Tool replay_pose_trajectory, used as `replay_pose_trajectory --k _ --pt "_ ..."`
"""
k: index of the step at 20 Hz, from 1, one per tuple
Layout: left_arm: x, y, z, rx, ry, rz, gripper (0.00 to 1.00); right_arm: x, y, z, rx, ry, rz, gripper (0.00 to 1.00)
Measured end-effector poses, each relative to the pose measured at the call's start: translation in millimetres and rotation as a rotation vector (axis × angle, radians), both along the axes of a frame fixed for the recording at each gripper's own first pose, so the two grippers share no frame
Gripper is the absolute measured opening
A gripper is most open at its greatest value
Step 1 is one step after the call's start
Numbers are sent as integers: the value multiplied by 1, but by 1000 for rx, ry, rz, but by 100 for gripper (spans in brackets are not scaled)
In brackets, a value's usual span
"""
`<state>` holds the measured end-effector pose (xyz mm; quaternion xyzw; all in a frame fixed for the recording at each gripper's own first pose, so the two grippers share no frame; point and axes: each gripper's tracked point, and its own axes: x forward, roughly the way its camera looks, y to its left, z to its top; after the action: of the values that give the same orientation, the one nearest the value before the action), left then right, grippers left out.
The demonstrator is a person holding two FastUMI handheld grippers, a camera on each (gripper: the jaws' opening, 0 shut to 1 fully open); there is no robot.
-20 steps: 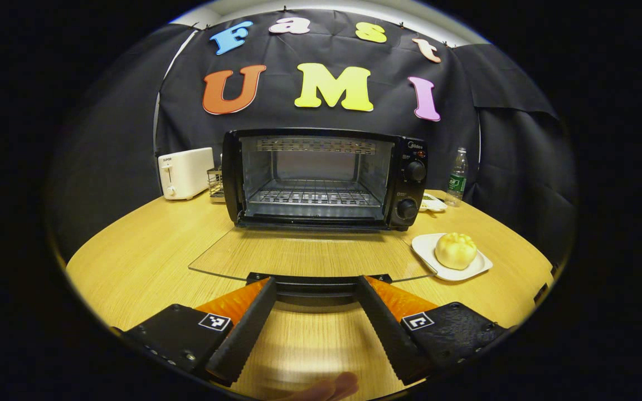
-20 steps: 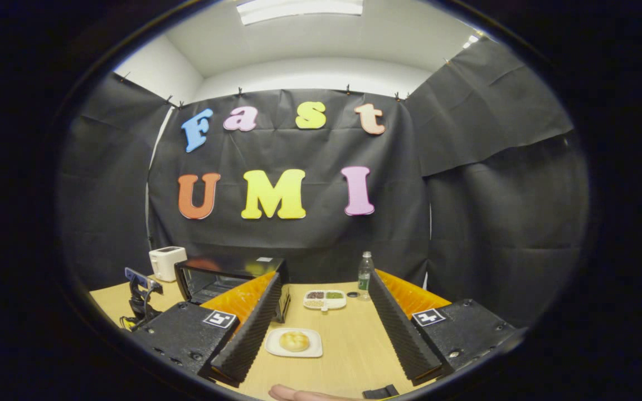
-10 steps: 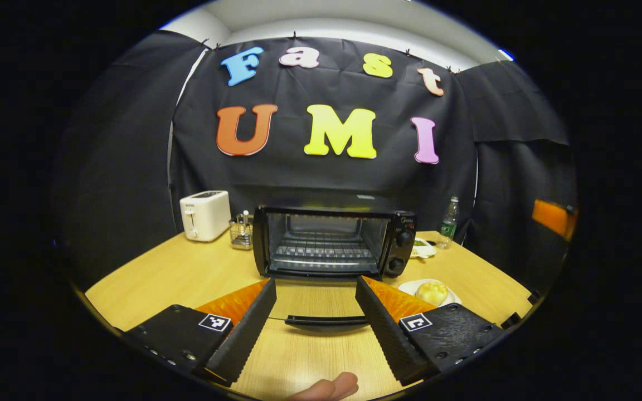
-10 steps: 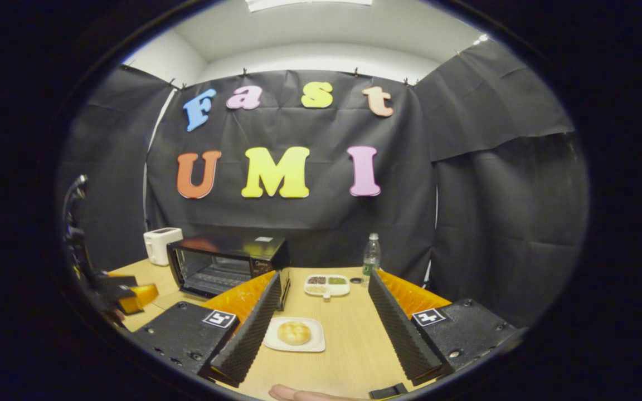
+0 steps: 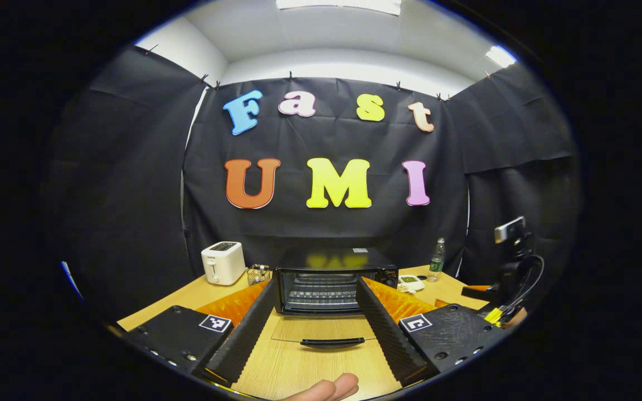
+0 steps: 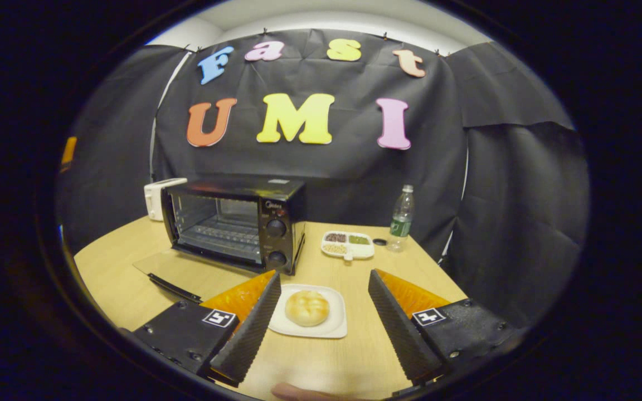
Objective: Open the electric oven with the left hand, put the food in, and close the electric oven.
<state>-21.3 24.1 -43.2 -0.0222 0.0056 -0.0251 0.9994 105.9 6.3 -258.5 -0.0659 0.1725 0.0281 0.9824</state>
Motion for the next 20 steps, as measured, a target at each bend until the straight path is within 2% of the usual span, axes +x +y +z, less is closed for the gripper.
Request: replay_pose_trajectory --k 3,8,13,14,15,16,18,19,20 --pt "-22 1 11 45 -23 -7 94 17 -4 -39 -18 79 -42 97" --pt "-57 9 25 45 -73 4 95 38 12 -98 27 246 -18 100" --pt "-62 7 15 65 -55 -16 95 54 8 -116 42 280 -63 100" --pt "-61 9 14 69 -52 -15 89 59 12 -122 49 304 -55 100" --pt "-58 10 13 70 -51 -16 95 61 15 -127 60 319 -51 100" --pt "-57 10 11 71 -49 -19 95 63 17 -129 72 326 -49 100" --pt "-54 10 3 74 -38 -26 95 65 18 -129 102 322 -60 92" --pt "-52 13 0 77 -28 -19 89 63 20 -128 120 323 -57 90" --pt "-49 16 -4 80 -20 -14 95 62 24 -127 144 325 -48 88"
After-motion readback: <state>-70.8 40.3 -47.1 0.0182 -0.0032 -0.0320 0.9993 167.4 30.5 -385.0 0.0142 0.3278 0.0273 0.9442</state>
